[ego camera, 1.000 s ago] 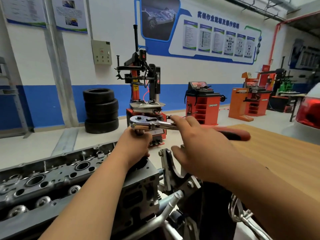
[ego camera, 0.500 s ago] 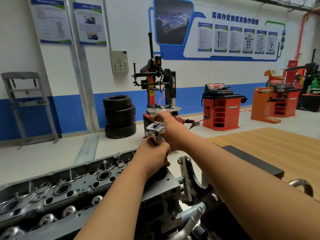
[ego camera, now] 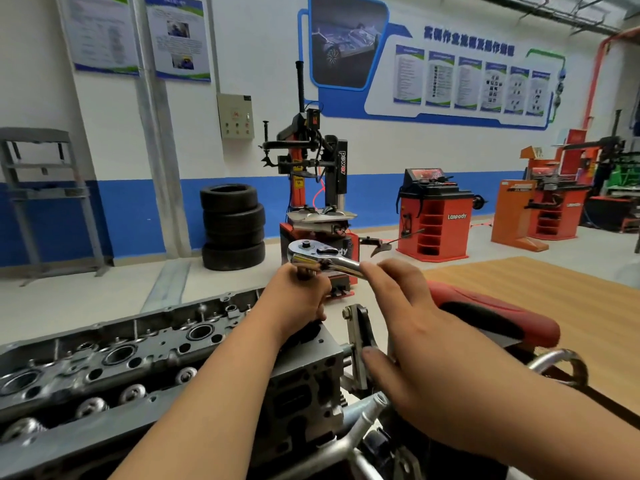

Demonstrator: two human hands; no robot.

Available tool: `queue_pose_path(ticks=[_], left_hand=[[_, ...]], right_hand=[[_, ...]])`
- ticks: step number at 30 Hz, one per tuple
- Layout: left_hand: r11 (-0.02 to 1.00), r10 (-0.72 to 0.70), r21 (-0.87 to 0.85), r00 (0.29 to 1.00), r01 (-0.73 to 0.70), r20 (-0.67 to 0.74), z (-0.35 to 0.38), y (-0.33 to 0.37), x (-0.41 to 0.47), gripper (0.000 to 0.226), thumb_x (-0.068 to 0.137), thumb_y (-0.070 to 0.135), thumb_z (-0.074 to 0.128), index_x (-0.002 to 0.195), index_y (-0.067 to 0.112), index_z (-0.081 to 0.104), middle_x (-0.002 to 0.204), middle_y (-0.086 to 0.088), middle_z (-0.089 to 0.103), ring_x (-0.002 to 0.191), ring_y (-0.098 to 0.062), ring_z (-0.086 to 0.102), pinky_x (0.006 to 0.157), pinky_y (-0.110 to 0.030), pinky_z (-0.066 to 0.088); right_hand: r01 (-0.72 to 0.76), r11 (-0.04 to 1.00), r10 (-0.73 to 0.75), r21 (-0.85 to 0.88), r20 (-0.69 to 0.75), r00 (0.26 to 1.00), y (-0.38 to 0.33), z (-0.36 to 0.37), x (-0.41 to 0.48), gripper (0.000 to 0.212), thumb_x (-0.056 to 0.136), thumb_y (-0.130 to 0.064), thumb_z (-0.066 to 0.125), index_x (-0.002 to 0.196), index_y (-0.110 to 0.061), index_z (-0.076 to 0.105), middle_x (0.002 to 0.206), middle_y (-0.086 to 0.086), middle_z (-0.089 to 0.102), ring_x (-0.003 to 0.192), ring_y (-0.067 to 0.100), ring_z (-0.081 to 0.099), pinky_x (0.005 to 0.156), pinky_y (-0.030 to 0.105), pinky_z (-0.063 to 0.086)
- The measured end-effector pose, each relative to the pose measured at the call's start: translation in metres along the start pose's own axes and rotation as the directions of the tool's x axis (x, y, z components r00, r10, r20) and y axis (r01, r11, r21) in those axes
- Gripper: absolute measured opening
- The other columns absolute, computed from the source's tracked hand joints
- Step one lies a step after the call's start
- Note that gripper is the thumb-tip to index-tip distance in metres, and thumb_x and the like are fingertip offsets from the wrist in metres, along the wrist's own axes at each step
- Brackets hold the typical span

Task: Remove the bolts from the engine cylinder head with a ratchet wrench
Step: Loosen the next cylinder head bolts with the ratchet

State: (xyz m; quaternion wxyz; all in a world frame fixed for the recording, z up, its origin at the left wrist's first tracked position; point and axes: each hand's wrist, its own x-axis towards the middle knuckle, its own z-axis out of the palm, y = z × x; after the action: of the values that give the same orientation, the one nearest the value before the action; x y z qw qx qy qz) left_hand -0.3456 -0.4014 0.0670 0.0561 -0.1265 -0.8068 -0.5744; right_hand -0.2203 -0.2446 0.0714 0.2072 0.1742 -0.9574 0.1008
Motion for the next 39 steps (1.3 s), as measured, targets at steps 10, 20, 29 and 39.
queue_pose_path(ticks=[10, 20, 29, 39], left_hand=[[0.976, 0.200, -0.057, 0.967, -0.211, -0.156, -0.015, -0.011, 0.002, 0.024, 0.076, 0.025, 0.080, 0.096, 0.018, 0.068, 0.084, 0.007, 0.074, 0.079, -0.003, 0.067, 0.067, -0.016, 0.052], [0.916, 0.006, 0.402, 0.998, 0.018, -0.059, -0.047, -0.024, -0.030, 0.029, 0.083, 0.053, 0.065, 0.105, 0.034, 0.066, 0.109, 0.015, 0.066, 0.099, -0.001, 0.060, 0.082, -0.023, 0.046], [0.817, 0.061, 0.575, 0.998, -0.035, -0.026, -0.035, -0.023, -0.037, 0.023, 0.084, 0.045, 0.064, 0.105, 0.038, 0.068, 0.122, 0.014, 0.059, 0.118, -0.009, 0.052, 0.096, -0.026, 0.041], [0.818, 0.049, 0.574, 0.995, 0.010, -0.087, -0.040, -0.026, -0.037, 0.027, 0.093, 0.026, 0.052, 0.119, 0.022, 0.058, 0.111, 0.007, 0.057, 0.112, -0.017, 0.054, 0.083, -0.023, 0.036]], right_hand=[[-0.037, 0.997, 0.033, 0.071, 0.048, 0.998, 0.033, 0.016, 0.149, 0.050, 0.091, -0.030, 0.054, 0.138, -0.021, 0.040, 0.138, 0.003, 0.041, 0.114, 0.022, 0.048, 0.087, 0.033, 0.039], [0.029, 0.993, -0.045, 0.117, 0.138, 0.989, 0.015, 0.021, 0.184, 0.053, 0.088, -0.004, 0.048, 0.138, -0.019, 0.038, 0.140, 0.009, 0.036, 0.107, 0.025, 0.053, 0.089, 0.033, 0.046], [-0.111, 0.981, 0.055, 0.160, 0.317, 0.947, -0.053, -0.005, 0.192, 0.021, 0.093, -0.031, 0.053, 0.077, -0.018, 0.046, 0.083, 0.006, 0.053, 0.070, 0.017, 0.053, 0.051, 0.025, 0.041], [0.437, 0.847, -0.466, -0.303, -0.026, 0.885, -0.064, 0.012, 0.139, 0.023, 0.085, -0.038, 0.058, 0.069, -0.022, 0.050, 0.067, -0.006, 0.048, 0.076, 0.019, 0.051, 0.065, 0.030, 0.040]])
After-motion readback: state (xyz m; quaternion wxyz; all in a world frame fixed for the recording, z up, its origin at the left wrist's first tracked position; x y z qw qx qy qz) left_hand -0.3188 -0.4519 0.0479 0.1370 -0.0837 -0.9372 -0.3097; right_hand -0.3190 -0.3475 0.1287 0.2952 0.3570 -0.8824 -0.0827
